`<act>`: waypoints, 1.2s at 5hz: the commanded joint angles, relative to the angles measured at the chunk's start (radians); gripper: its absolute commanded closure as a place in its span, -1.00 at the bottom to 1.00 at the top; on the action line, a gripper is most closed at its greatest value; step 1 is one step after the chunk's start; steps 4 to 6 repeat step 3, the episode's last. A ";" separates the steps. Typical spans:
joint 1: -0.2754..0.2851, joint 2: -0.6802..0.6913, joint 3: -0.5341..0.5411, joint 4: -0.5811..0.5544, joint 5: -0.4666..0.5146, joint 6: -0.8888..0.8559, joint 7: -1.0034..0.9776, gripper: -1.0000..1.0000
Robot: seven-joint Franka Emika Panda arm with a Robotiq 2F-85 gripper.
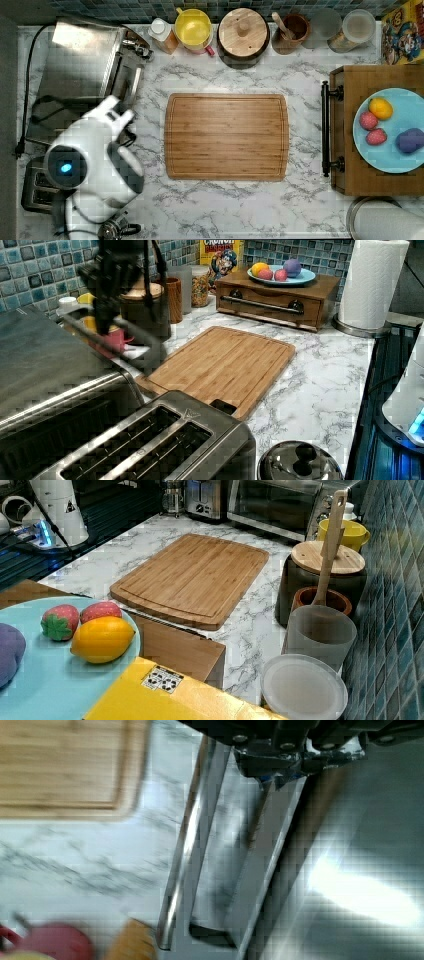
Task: Close the oven.
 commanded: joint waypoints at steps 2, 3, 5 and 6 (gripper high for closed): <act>0.041 0.053 0.181 0.416 -0.410 -0.366 0.352 1.00; 0.046 0.053 0.176 0.415 -0.409 -0.366 0.352 1.00; 0.046 0.053 0.176 0.415 -0.409 -0.366 0.352 1.00; 0.046 0.053 0.176 0.415 -0.409 -0.366 0.352 1.00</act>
